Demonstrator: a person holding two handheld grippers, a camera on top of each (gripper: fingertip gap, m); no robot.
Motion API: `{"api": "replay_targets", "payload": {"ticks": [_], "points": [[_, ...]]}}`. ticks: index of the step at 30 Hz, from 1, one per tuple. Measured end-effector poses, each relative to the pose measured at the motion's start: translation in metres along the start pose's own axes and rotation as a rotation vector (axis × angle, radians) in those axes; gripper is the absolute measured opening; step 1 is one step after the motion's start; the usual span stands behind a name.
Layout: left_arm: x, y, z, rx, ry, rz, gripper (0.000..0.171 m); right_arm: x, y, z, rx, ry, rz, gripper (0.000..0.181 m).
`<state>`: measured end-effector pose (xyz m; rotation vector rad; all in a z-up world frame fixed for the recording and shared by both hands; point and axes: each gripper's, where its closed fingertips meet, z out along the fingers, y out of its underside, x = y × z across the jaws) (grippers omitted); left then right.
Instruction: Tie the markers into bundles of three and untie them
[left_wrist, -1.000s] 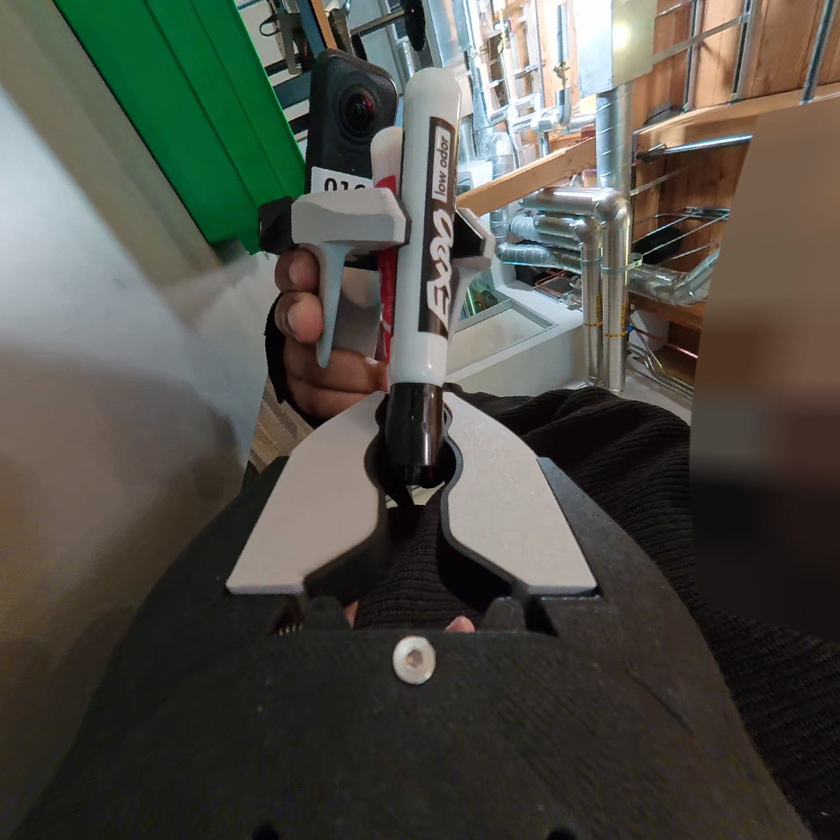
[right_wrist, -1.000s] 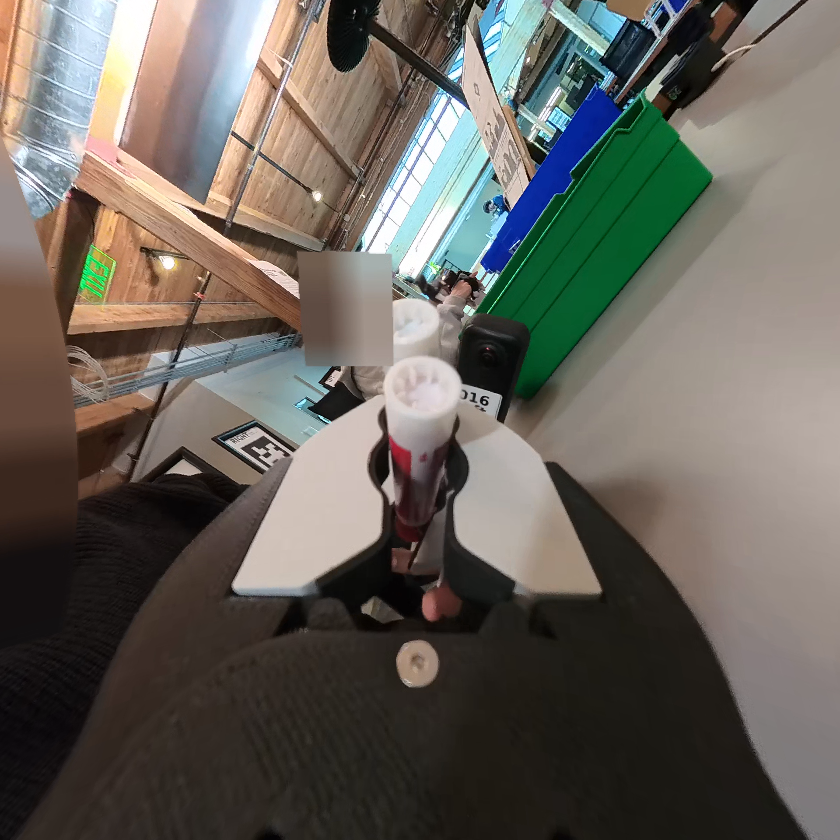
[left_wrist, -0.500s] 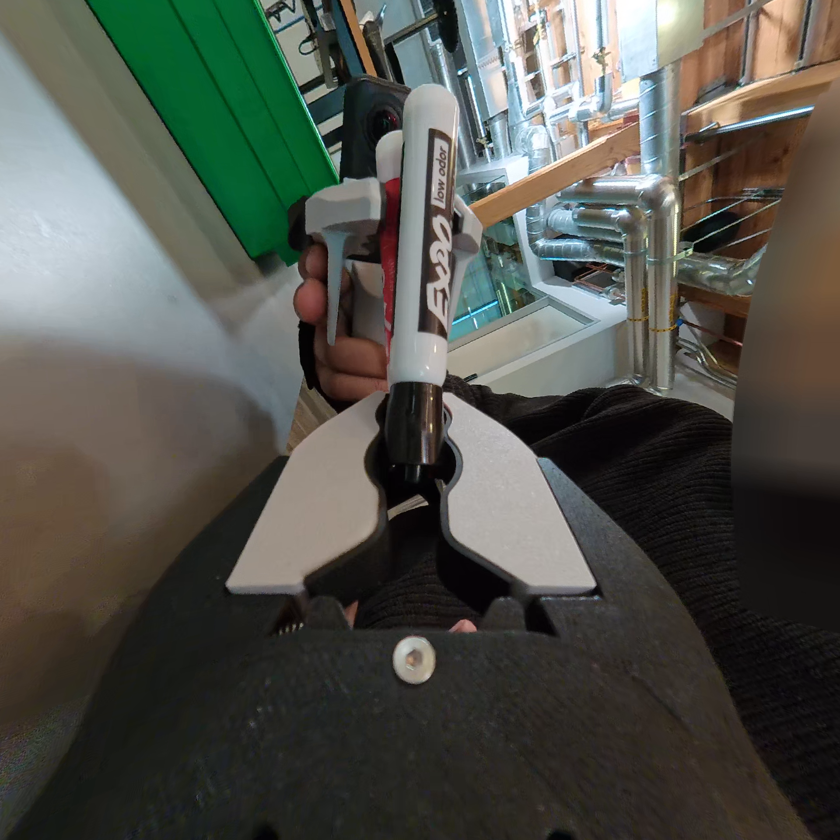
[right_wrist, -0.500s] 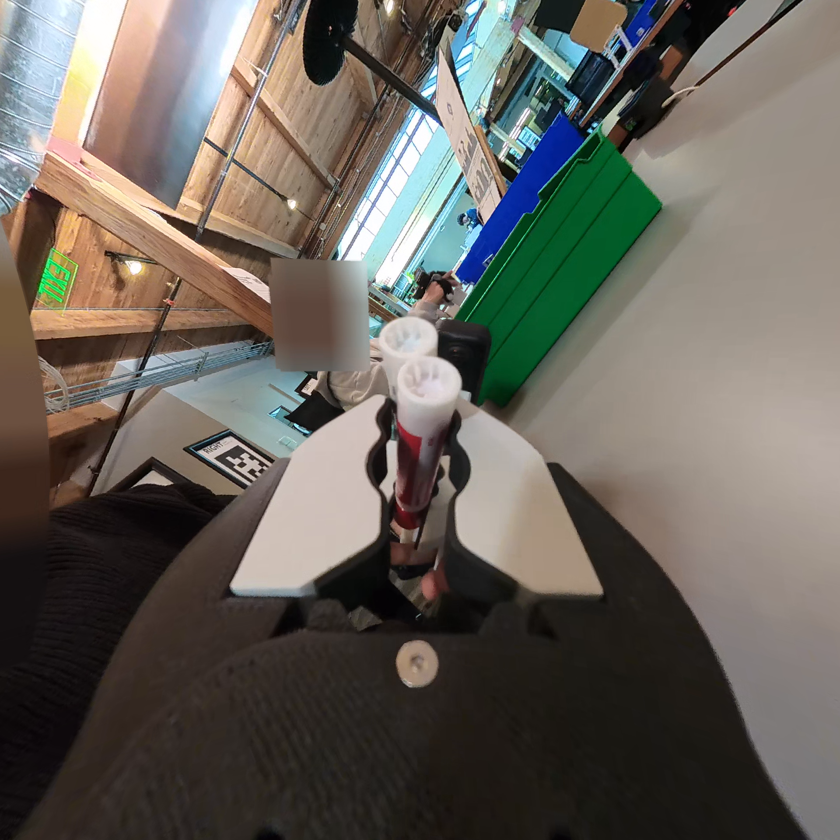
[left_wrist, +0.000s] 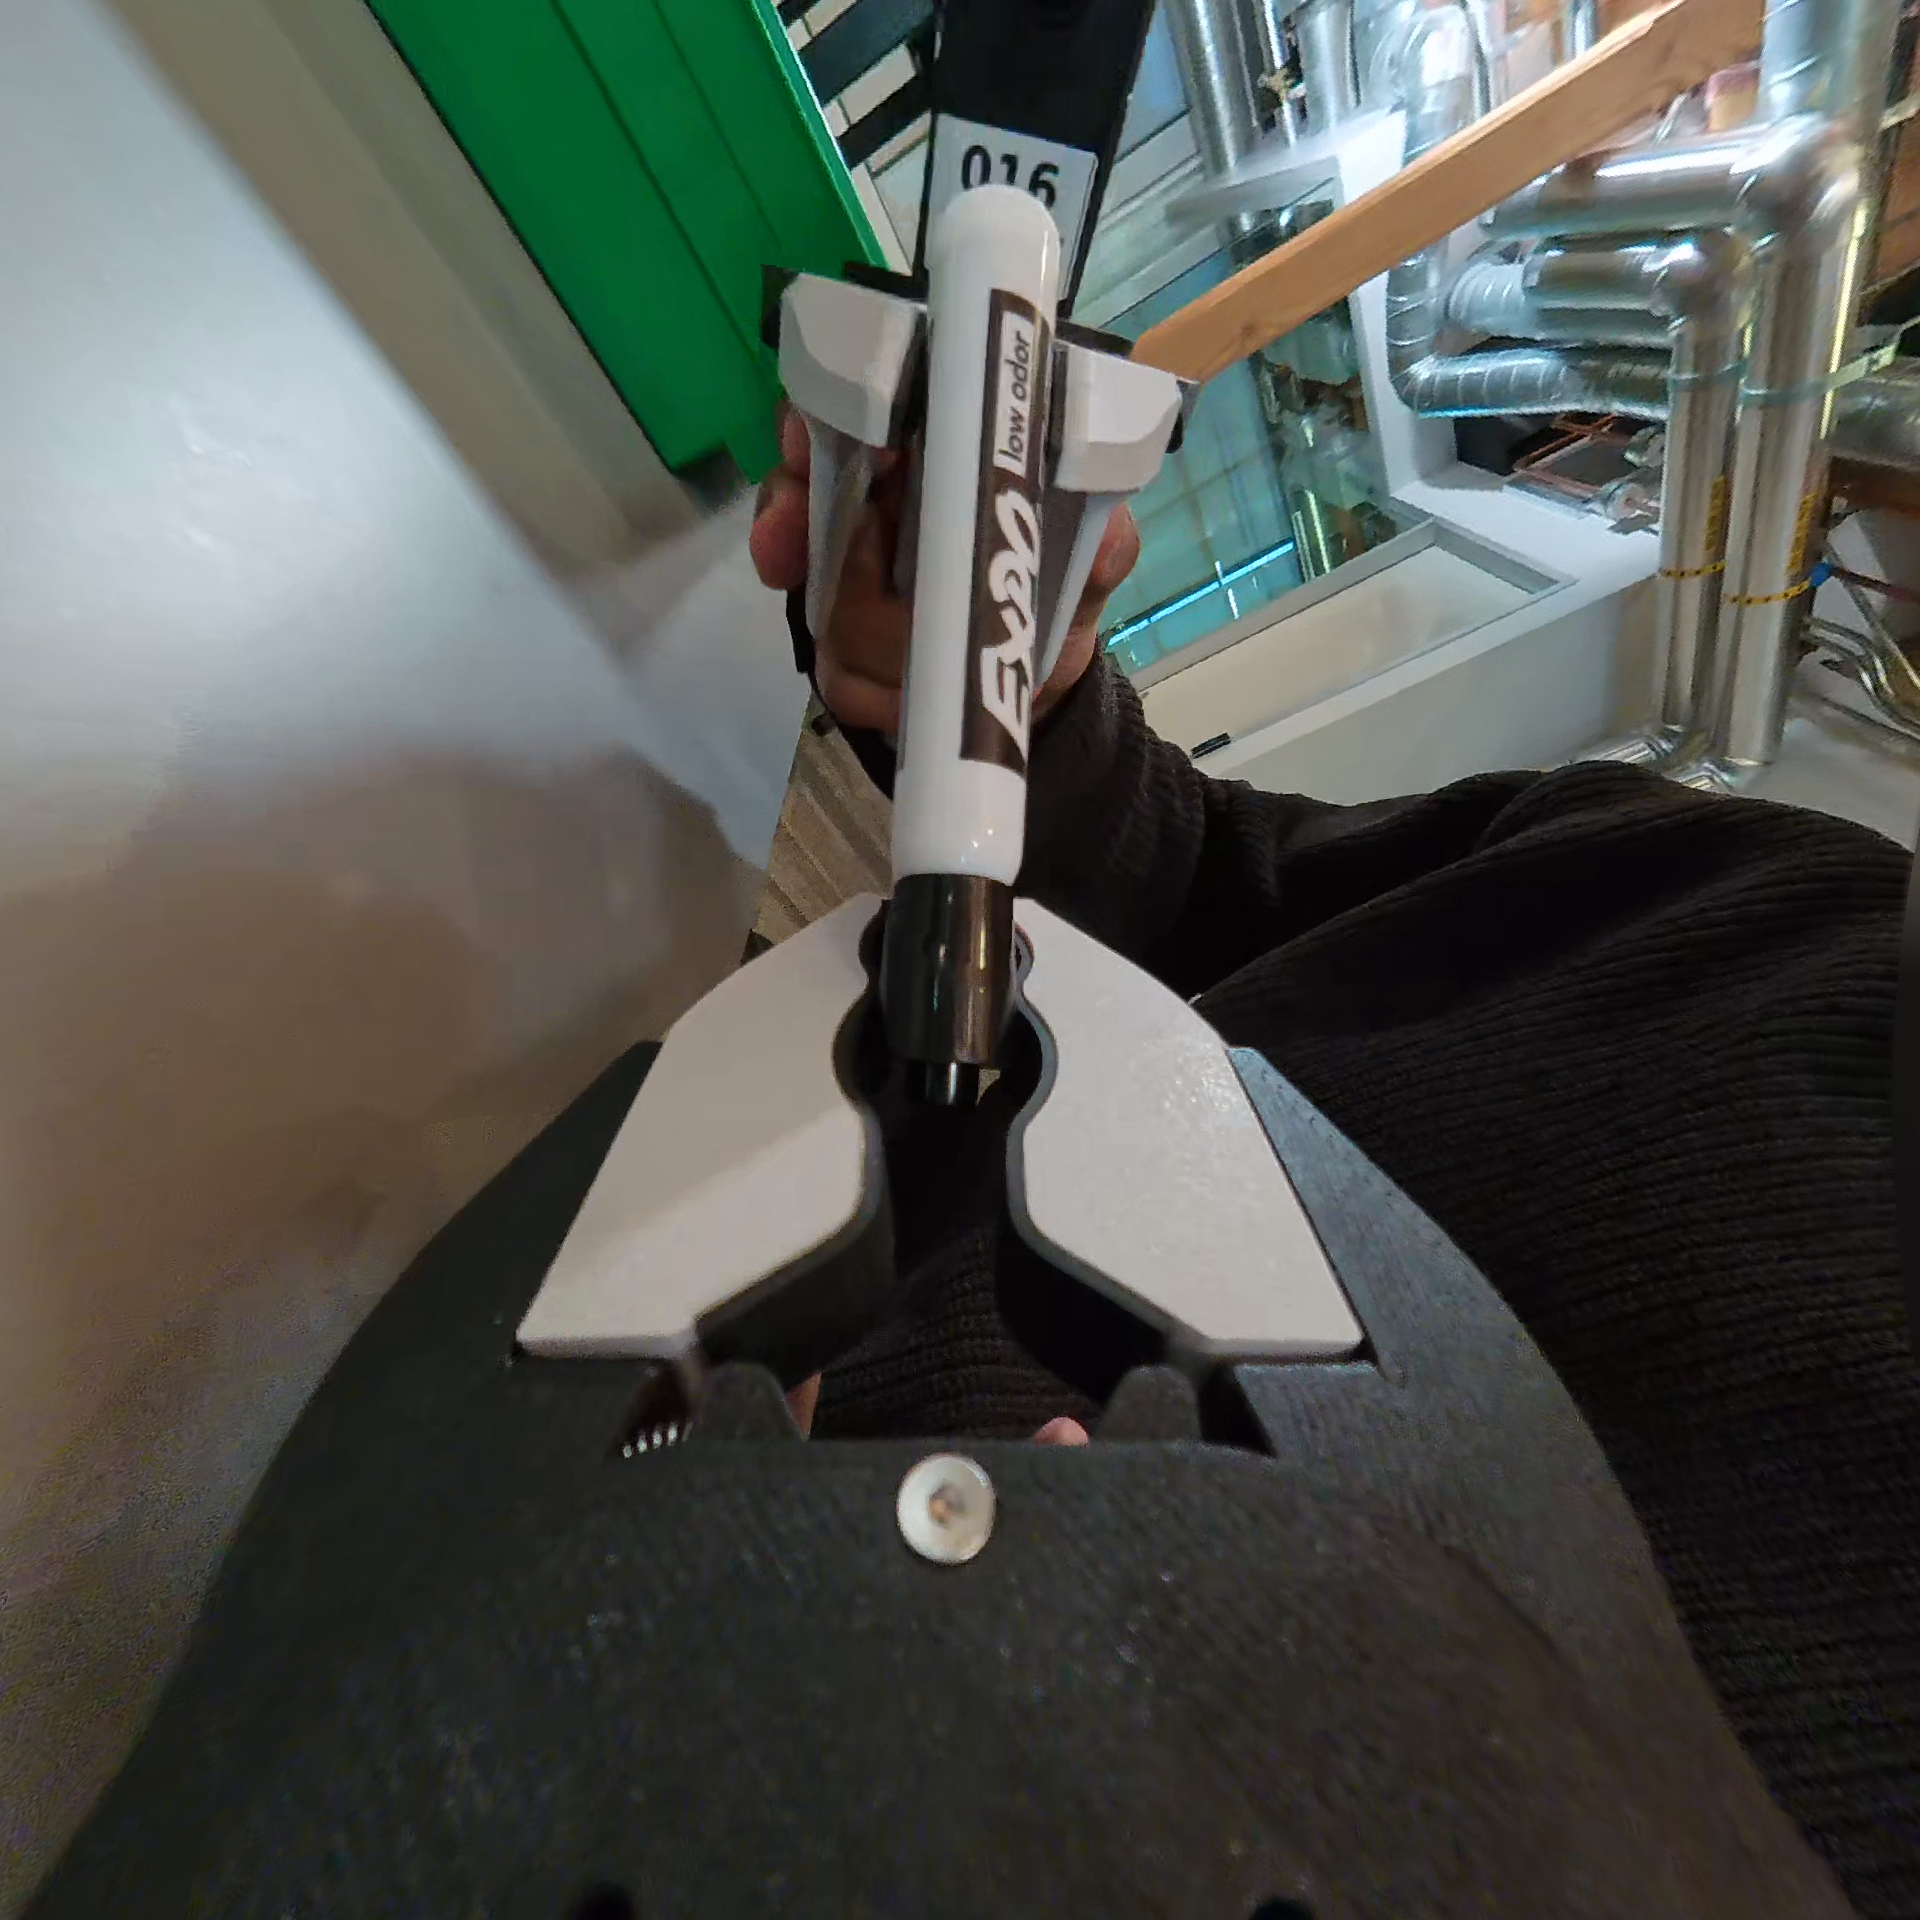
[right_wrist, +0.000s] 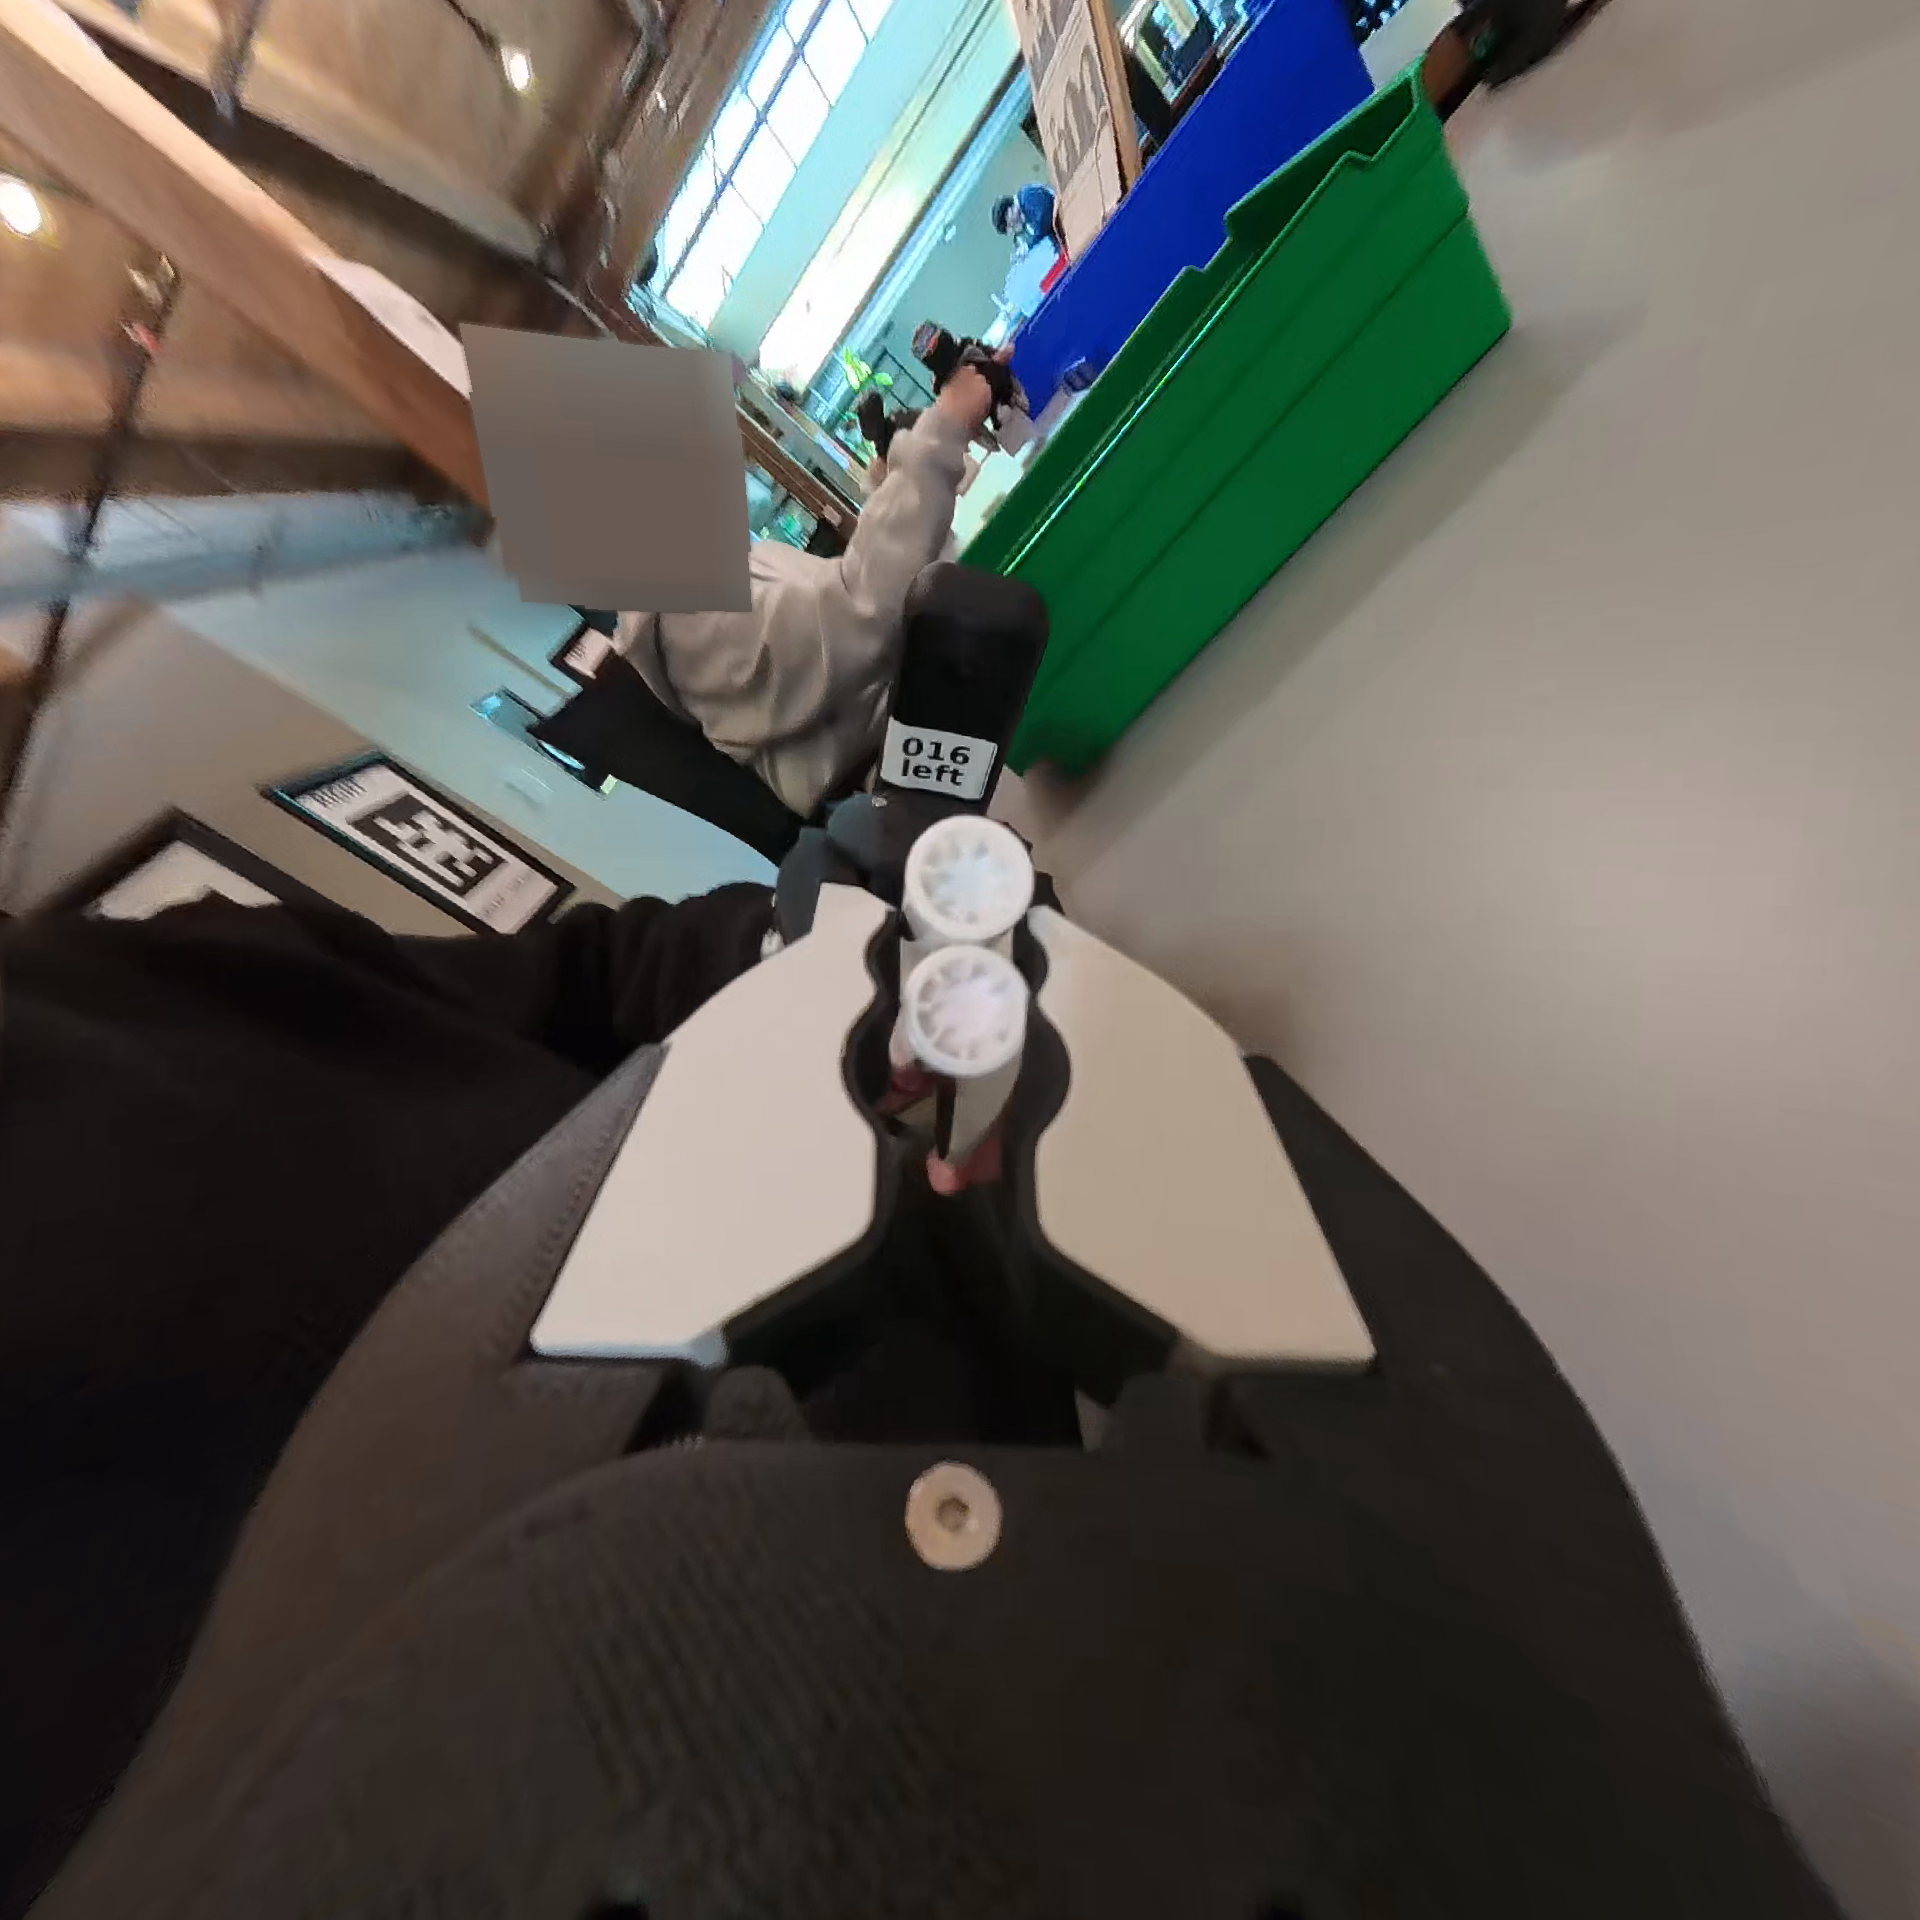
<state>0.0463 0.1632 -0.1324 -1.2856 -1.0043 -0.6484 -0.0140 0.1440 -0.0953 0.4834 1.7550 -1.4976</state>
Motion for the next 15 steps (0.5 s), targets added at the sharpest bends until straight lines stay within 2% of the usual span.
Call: {"api": "replay_targets", "payload": {"ticks": [5,15], "points": [[0.001,0.0,0.0,-0.003,0.011,-0.005,0.016,-0.002,-0.001,0.0,0.009,-0.004,-0.02,0.02],[0.002,0.0,0.0,0.002,0.025,-0.016,0.016,0.001,-0.011,-0.007,0.085,-0.035,0.064,0.019]]}}
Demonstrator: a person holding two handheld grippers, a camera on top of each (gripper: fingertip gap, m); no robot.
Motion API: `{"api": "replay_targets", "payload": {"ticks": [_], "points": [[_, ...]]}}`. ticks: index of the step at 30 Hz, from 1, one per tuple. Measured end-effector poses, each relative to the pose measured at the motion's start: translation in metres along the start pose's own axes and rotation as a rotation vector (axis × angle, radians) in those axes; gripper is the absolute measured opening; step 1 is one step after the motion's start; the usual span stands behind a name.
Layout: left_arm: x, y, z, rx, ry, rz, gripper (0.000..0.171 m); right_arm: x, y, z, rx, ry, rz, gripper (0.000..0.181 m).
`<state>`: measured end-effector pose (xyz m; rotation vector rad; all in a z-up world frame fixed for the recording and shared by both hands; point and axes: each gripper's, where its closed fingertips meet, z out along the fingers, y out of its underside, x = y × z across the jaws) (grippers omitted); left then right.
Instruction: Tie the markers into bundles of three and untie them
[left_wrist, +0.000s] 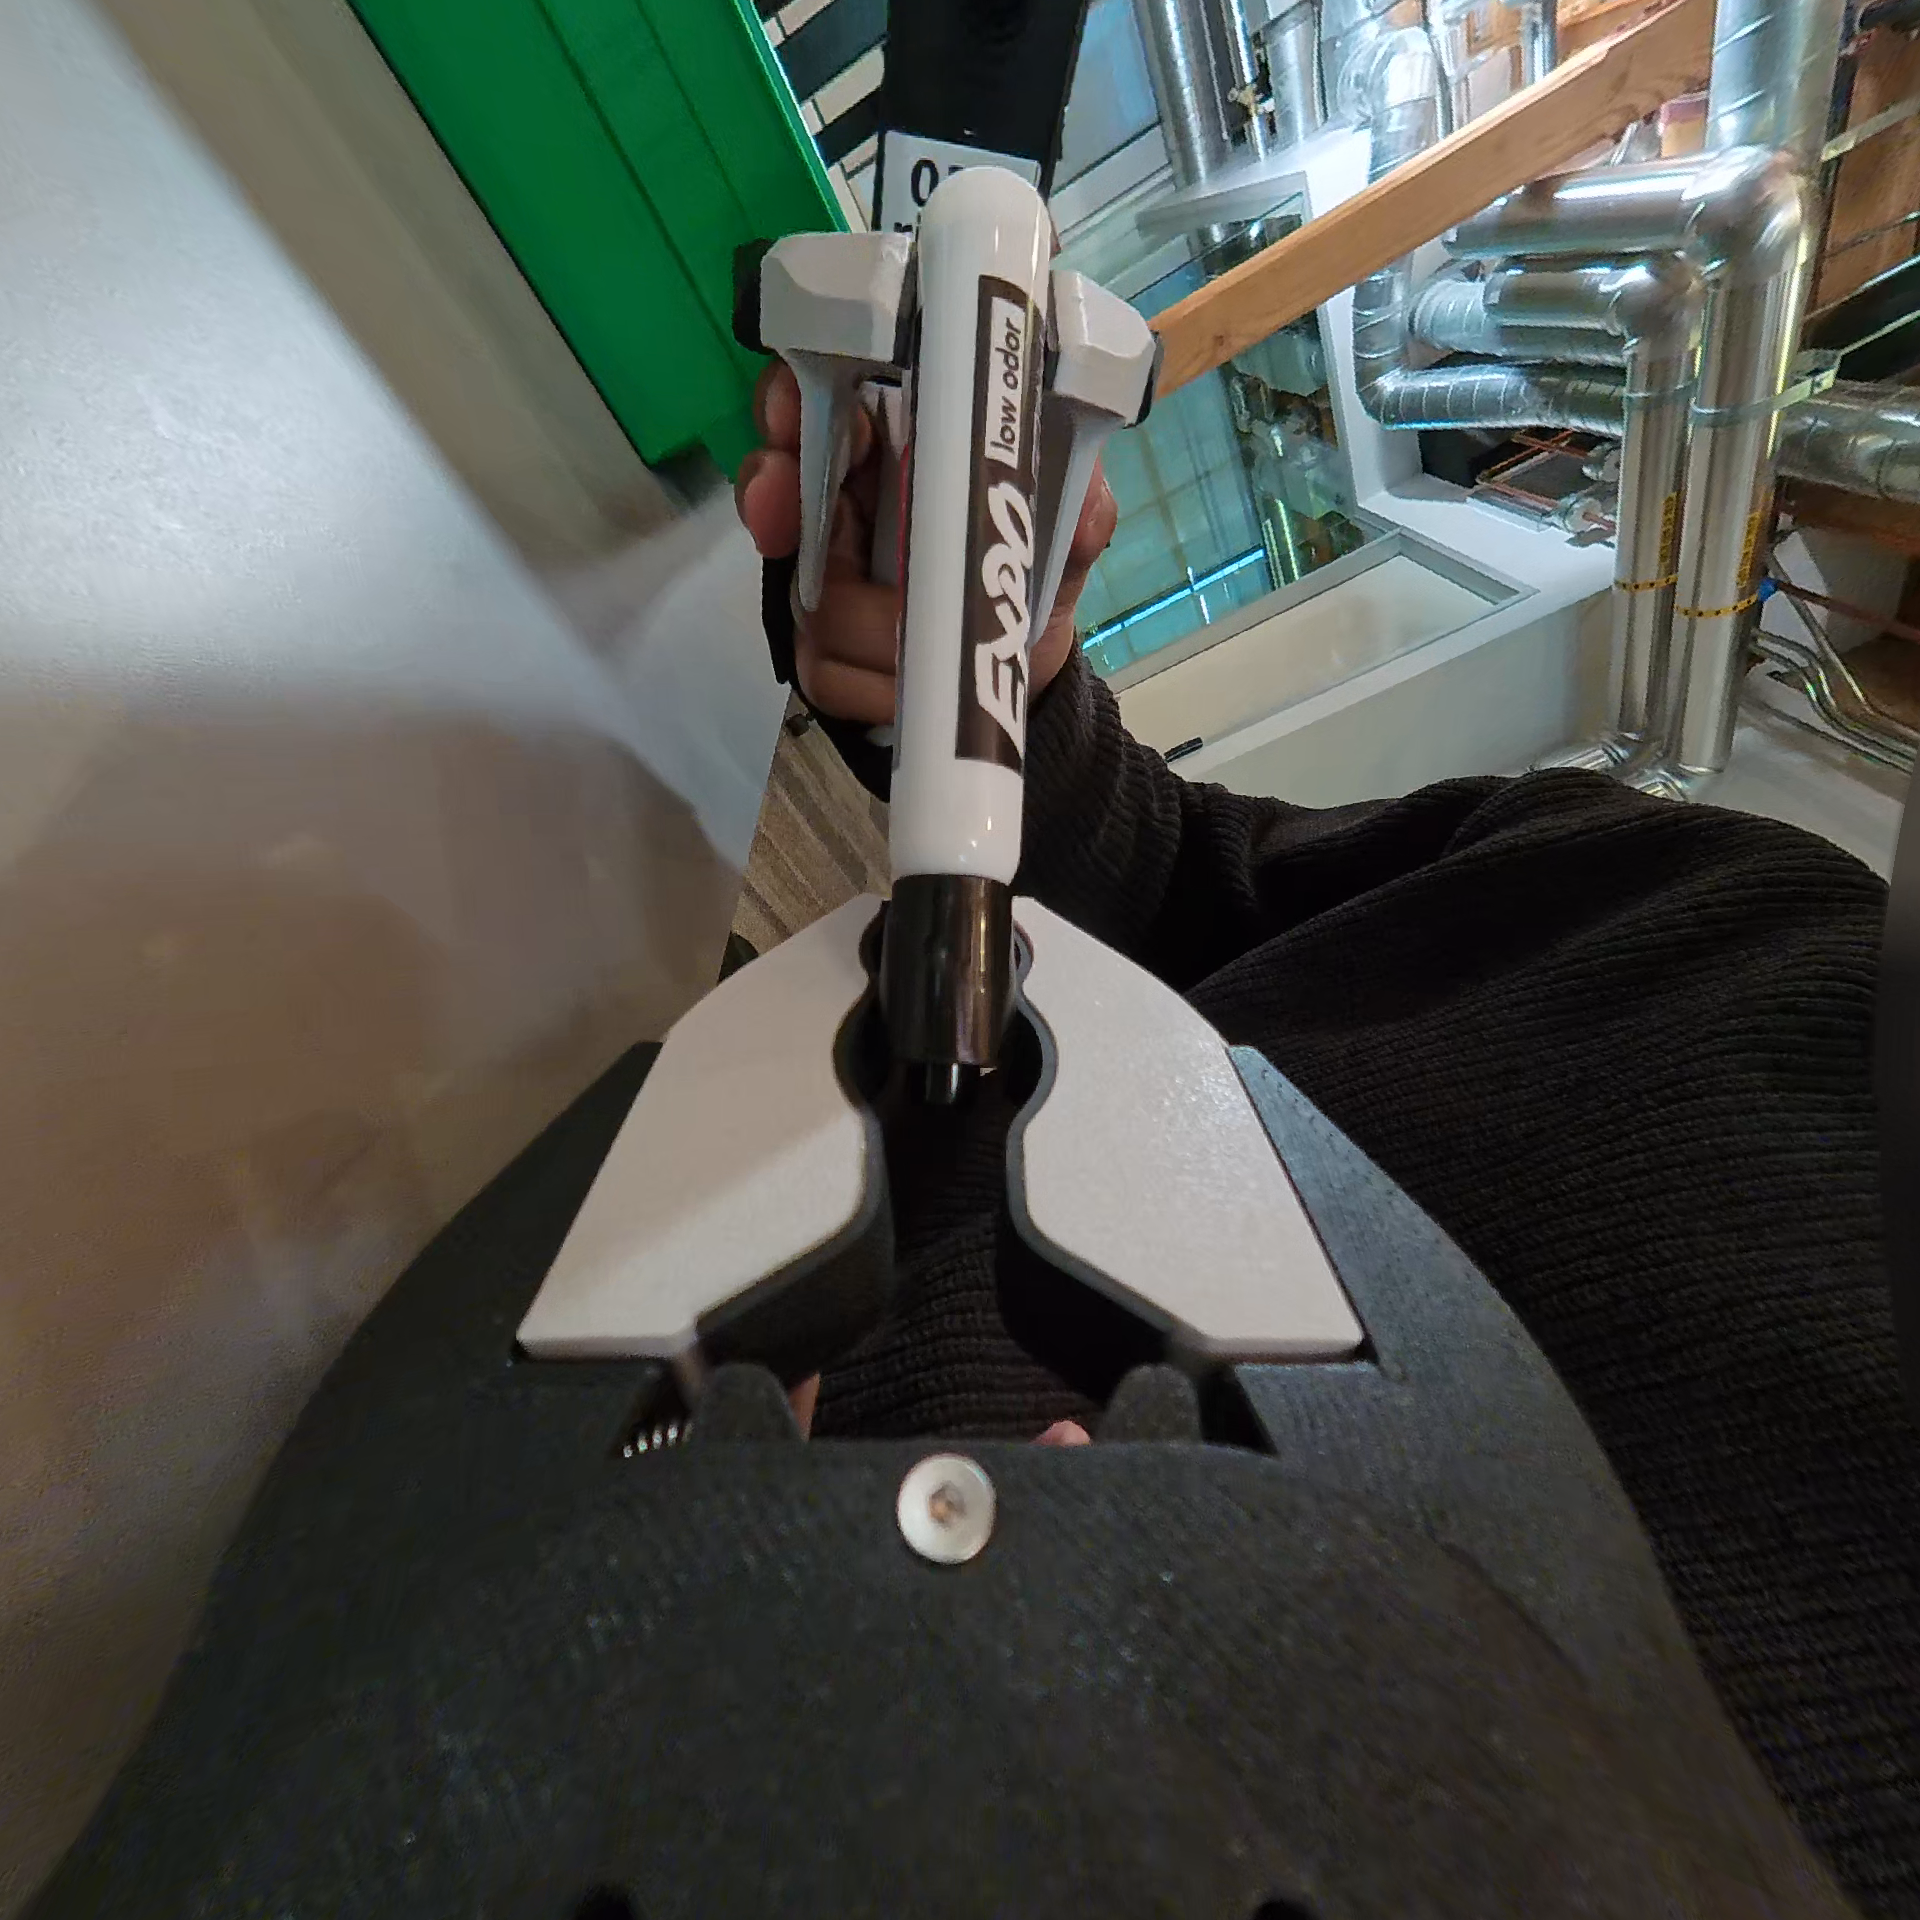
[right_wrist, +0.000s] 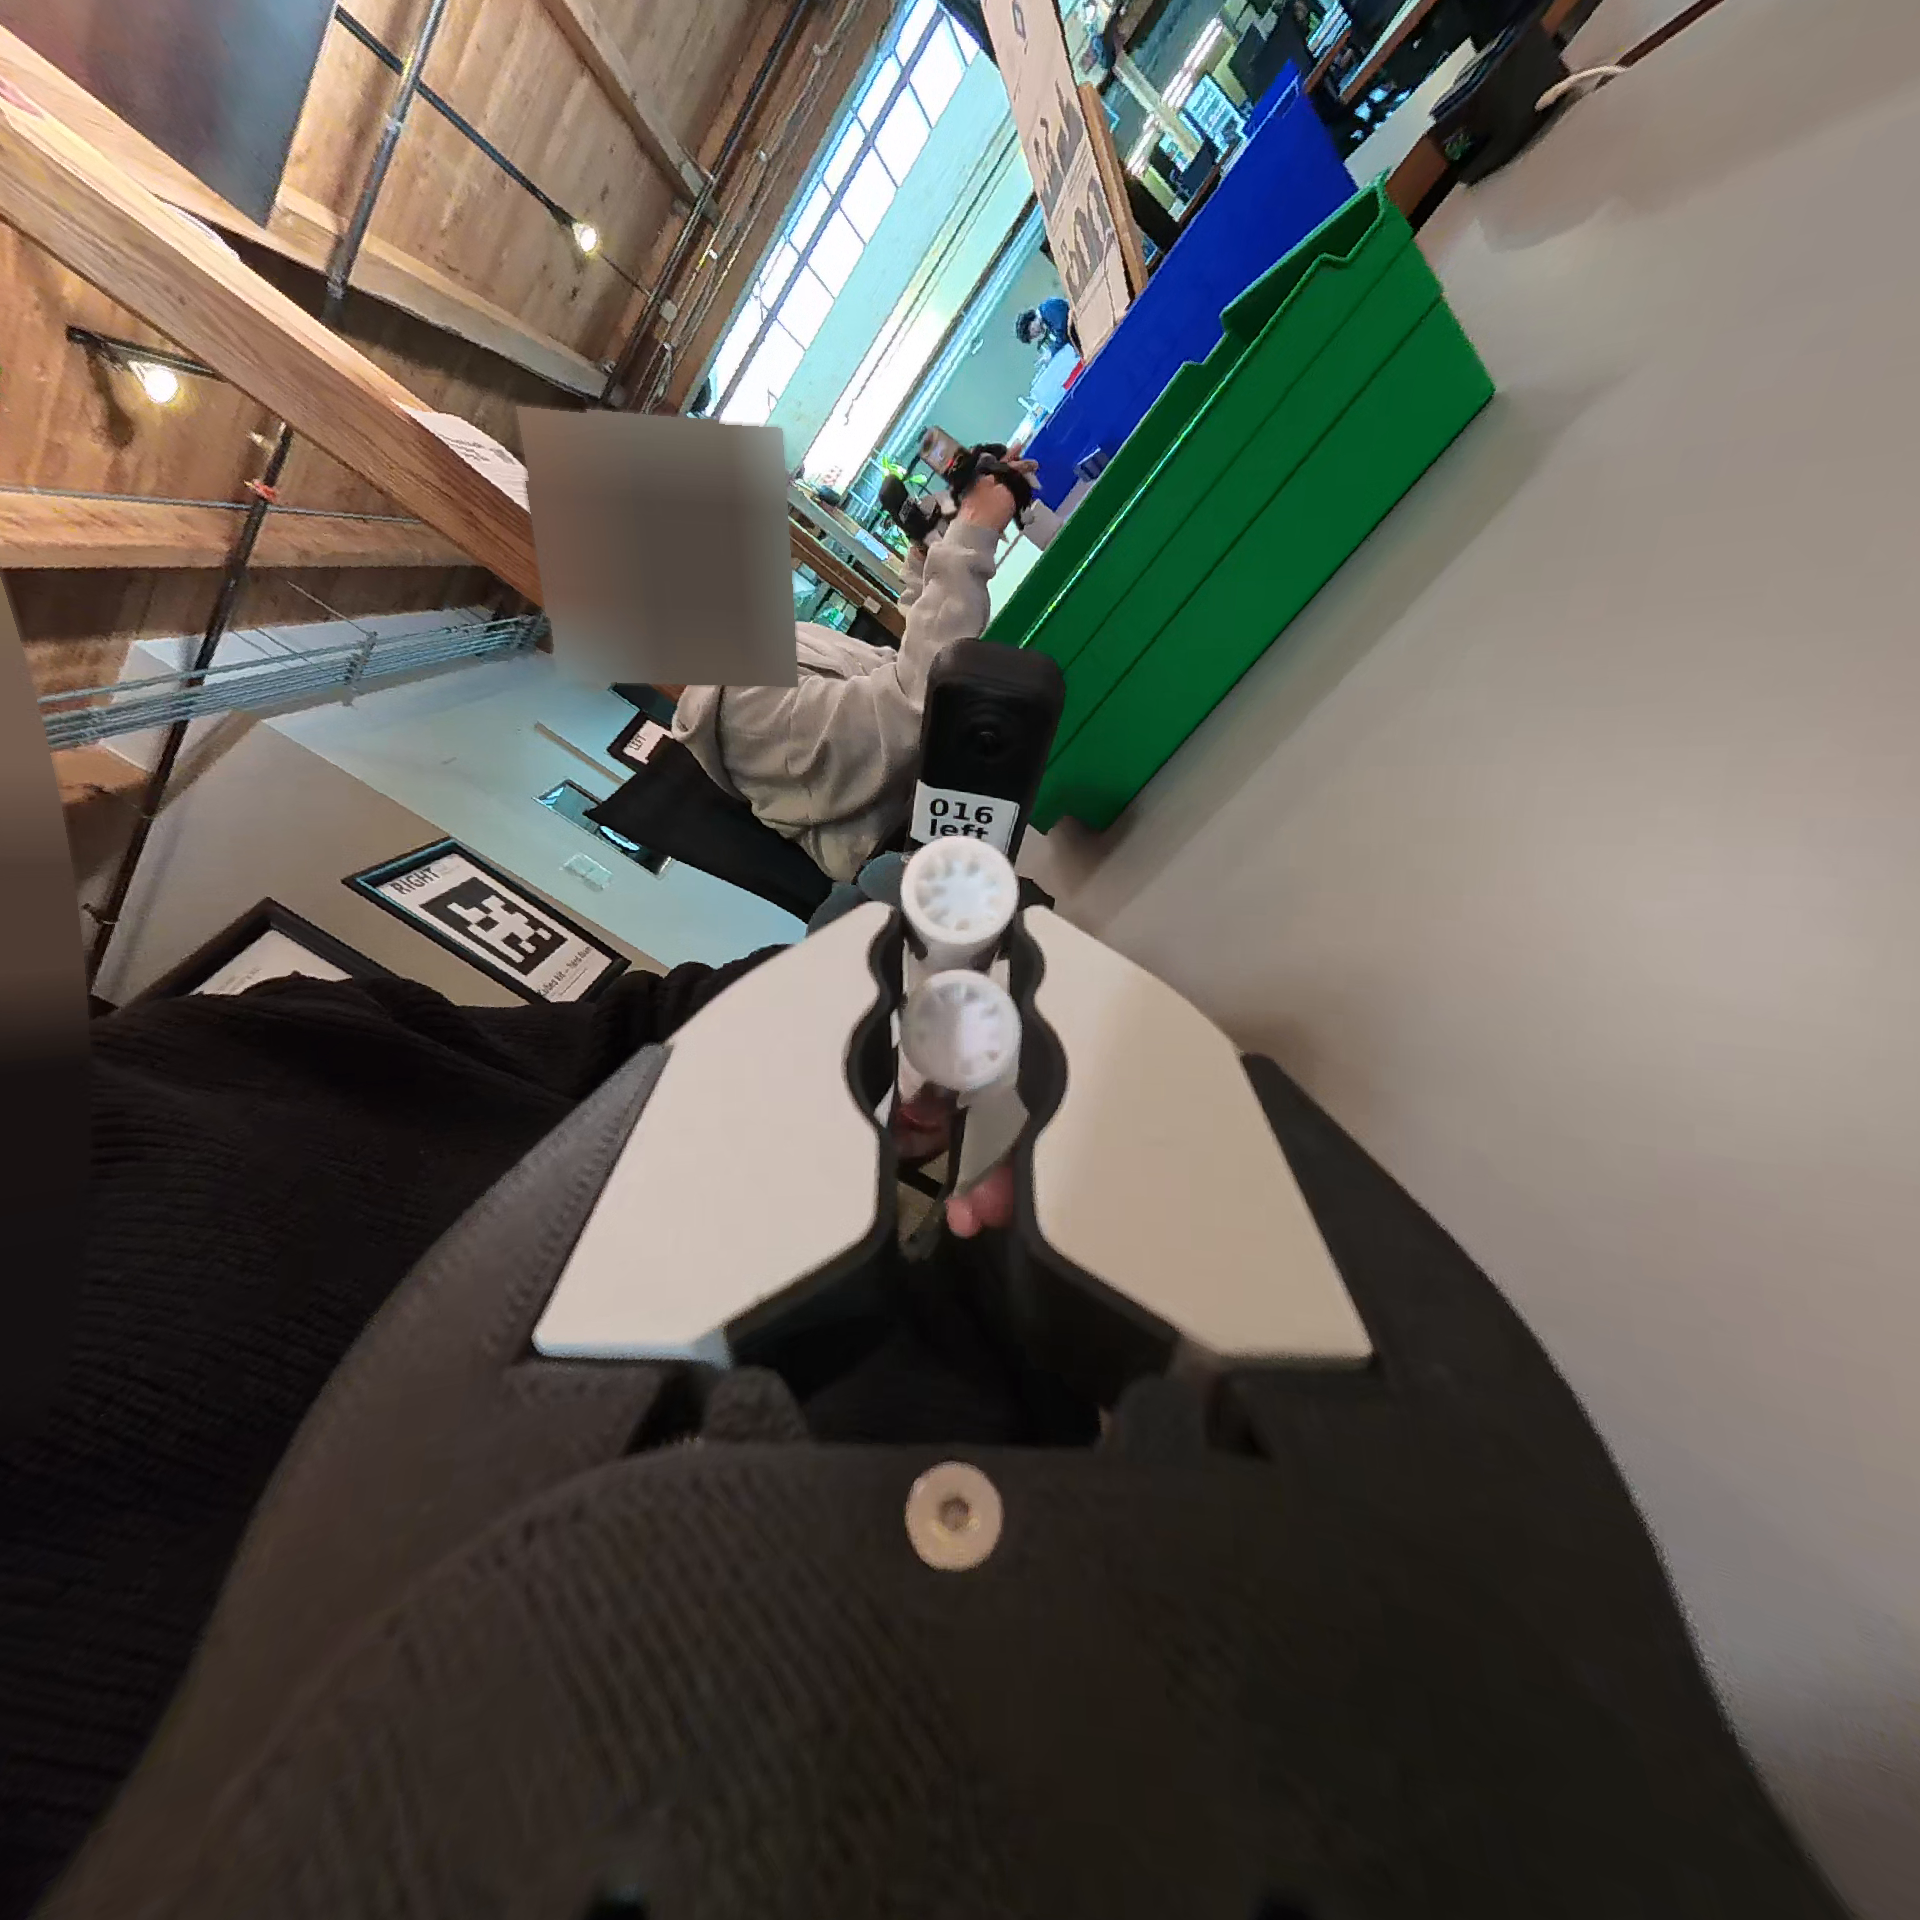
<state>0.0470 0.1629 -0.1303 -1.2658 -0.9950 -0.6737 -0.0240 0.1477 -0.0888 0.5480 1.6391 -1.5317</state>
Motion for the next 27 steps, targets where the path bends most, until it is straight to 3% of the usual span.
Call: {"api": "replay_targets", "payload": {"ticks": [11,17,20,23,27], "points": [[0.001,-0.006,-0.004,0.038,0.015,-0.018,0.016,0.005,-0.007,-0.005,0.055,0.001,0.057,0.028],[0.001,-0.015,-0.009,0.095,0.034,-0.048,0.016,0.006,0.003,0.002,0.008,-0.007,0.08,0.038],[0.0,-0.016,-0.01,0.101,0.036,-0.059,0.016,0.005,0.011,0.008,-0.023,-0.011,0.079,0.036],[0.001,-0.014,-0.008,0.092,0.038,-0.056,0.016,0.005,0.015,0.012,-0.036,0.004,0.057,0.02],[0.001,-0.016,-0.008,0.108,0.034,-0.051,0.016,0.002,0.013,0.011,-0.032,-0.002,0.047,0.019]]}}
